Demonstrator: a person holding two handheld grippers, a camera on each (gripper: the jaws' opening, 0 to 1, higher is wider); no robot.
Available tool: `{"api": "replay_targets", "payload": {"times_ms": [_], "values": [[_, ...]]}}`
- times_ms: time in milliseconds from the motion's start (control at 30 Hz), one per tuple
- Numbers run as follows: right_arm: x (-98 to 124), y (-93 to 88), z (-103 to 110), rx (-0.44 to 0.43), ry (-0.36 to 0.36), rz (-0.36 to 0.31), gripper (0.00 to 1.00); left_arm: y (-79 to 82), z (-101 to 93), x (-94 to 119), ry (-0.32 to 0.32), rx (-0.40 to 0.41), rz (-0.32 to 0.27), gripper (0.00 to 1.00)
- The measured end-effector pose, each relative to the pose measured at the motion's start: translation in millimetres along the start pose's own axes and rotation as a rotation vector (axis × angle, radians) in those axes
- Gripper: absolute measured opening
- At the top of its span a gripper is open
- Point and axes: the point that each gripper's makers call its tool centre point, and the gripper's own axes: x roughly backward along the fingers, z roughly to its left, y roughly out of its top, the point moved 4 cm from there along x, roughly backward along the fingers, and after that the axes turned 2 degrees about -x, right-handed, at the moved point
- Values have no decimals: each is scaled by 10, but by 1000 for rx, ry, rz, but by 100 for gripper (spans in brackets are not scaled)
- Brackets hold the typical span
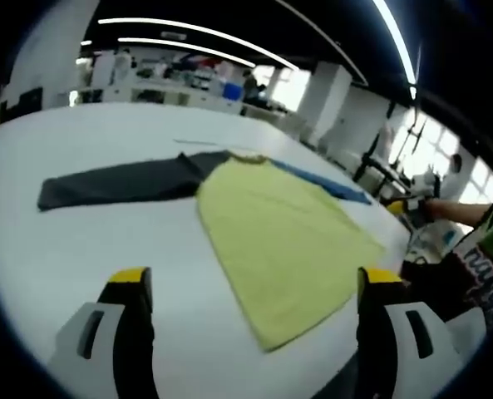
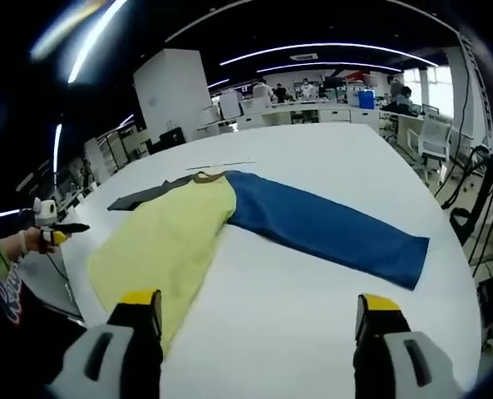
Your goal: Fold the garment on the visible template until the final outline fits inside the template.
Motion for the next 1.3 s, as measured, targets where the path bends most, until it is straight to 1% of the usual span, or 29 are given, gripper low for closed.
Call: {"api": "replay_targets", "payload": {"times_ms": [67, 100, 200, 300, 367, 400, 433, 500, 533, 567, 633, 667, 733, 767, 800, 833, 900, 933, 967, 1033, 1100, 1133, 1200, 1300], "values": [[4, 19, -113, -30, -37, -10, 94, 36, -30, -8, -9, 19, -19, 99], [12, 34, -147, -36, -44, -22, 93, 41, -32, -9, -5, 18, -21, 99], [45, 42, -284, -85, -70, -44, 90, 31, -41, -15, -1, 9, -19, 99], [82, 16, -493, -131, -119, -56, 84, 13, -35, -10, 13, 30, -31, 99], [94, -10, -539, -150, -118, -52, 79, -10, -38, -11, 16, 41, -26, 99], [105, -49, -572, -177, -126, -35, 76, -17, -31, -10, 23, 45, -26, 99], [111, -62, -622, -182, -139, -39, 74, -22, -29, -6, 28, 50, -29, 99], [112, -63, -678, -193, -153, -46, 72, -28, -38, 15, 33, 60, -33, 99], [113, -70, -703, -199, -162, -37, 70, -31, -38, 22, 35, 63, -34, 99], [113, -64, -750, -198, -174, -33, 69, -38, -38, 40, 36, 71, -31, 99], [117, -27, -823, -196, -201, -45, 63, -53, -30, 67, 47, 70, -24, 98], [115, 4, -870, -218, -216, -51, 60, -64, -17, 88, 53, 68, -22, 98], [98, 71, -949, -239, -225, -80, 58, -71, -14, 125, 62, 75, -20, 97], [90, 80, -995, -245, -238, -82, 57, -73, -14, 139, 62, 80, -20, 96], [80, 81, -1058, -267, -259, -77, 55, -74, -12, 164, 67, 84, -20, 96], [70, 85, -1087, -289, -263, -82, 52, -75, -8, 180, 72, 85, -19, 96], [56, 81, -1141, -371, -277, -82, 46, -79, 9, 225, 85, 81, -12, 96], [46, 105, -1149, -394, -272, -100, 44, -78, 16, 243, 90, 82, -12, 96], [39, 128, -1156, -397, -268, -118, 43, -77, 25, 261, 93, 85, -13, 95], [10, 101, -1297, -415, -286, -102, 40, -74, 34, 295, 101, 91, -14, 95], [-3, 68, -1292, -439, -295, -97, 35, -77, 37, 316, 108, 91, -10, 93], [-2, 36, -1288, -453, -304, -81, 30, -84, 39, 324, 108, 94, -5, 91], [-12, 24, -1278, -466, -298, -83, 24, -88, 49, 337, 114, 100, -6, 91], [-43, -3, -1260, -489, -300, -77, 23, -95, 54, 349, 116, 106, -5, 90]]}}
